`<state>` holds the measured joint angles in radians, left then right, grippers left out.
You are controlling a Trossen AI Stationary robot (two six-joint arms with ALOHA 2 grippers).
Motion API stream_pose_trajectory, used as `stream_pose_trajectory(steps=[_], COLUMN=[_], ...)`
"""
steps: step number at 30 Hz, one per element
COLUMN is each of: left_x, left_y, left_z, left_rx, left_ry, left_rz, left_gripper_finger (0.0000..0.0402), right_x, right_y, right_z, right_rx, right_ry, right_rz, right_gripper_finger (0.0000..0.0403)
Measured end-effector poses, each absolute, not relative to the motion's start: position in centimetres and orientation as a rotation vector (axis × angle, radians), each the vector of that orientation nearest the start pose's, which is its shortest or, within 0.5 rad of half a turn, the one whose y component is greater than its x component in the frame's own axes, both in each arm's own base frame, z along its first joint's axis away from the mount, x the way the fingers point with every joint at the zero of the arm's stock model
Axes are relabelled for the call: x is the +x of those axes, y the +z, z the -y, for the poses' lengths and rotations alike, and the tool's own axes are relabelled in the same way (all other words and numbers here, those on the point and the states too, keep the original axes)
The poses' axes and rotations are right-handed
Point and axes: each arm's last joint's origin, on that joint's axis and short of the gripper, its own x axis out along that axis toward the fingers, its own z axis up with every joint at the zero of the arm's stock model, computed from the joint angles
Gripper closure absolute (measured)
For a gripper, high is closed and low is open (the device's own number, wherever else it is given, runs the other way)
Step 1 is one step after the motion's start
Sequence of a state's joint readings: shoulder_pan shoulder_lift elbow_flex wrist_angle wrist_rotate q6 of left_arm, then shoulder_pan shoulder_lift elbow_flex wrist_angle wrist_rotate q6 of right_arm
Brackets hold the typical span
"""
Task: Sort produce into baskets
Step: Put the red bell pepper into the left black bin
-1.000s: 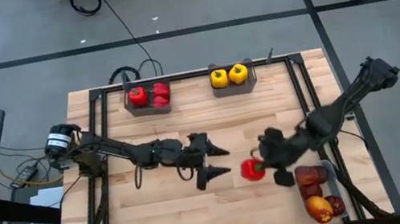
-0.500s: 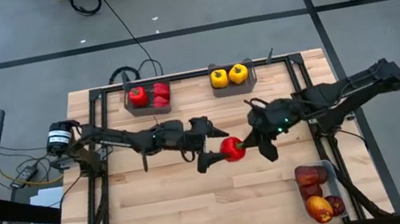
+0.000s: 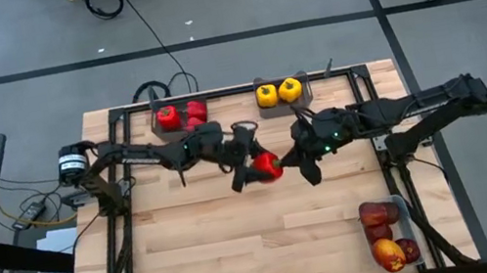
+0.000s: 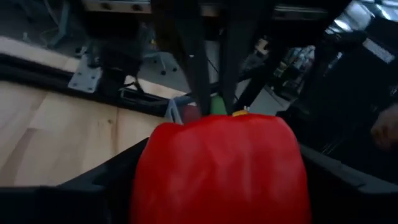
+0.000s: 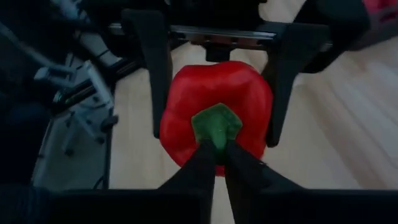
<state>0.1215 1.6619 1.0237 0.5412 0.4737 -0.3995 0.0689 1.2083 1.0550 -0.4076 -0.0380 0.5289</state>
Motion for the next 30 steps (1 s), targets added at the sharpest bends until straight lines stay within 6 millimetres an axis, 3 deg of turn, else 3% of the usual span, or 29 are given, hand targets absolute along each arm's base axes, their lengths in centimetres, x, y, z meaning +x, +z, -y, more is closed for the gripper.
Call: stream_pose_trajectory(steps=[3,7,10,13,16,19,25,30], left_x=[36.3,34.6,32.1,28.7,25.2,22.8,20.8,20.2], left_y=[25.9,25.8,25.8,26.0,26.2,25.8,22.9,21.7], left_z=[-5.5,-9.5,-12.5,-15.4,-17.9,-20.1,-22.7,-23.3], left_rx=[-0.469,-0.509,-0.48,-0.409,-0.305,-0.267,-0.327,-0.356], left_ry=[-0.296,-0.124,0.041,0.29,0.539,0.643,0.702,0.707], left_rz=[-0.19,-0.273,-0.369,-0.493,-0.614,-0.691,-0.871,-0.949], left_gripper_finger=[0.0097,0.0097,0.0097,0.0097,0.0097,0.0091,0.0015,0.0029], right_x=[25.9,25.7,25.0,24.5,24.7,25.6,27.5,27.8], right_y=[32.0,31.2,30.0,28.7,27.9,27.4,26.5,26.7], right_z=[-1.1,0.0,1.3,1.7,1.7,1.7,2.3,3.5], right_rx=[0.569,0.605,0.684,0.702,0.718,0.724,0.747,0.805], right_ry=[-0.102,-0.255,-0.553,-0.689,-0.728,-0.738,-0.7,-0.678], right_rz=[-0.575,-0.571,-0.6,-0.685,-0.731,-0.709,-0.676,-0.651], right_gripper_finger=[0.031,0.0216,0.0158,0.0122,0.0106,0.0103,0.0107,0.0106])
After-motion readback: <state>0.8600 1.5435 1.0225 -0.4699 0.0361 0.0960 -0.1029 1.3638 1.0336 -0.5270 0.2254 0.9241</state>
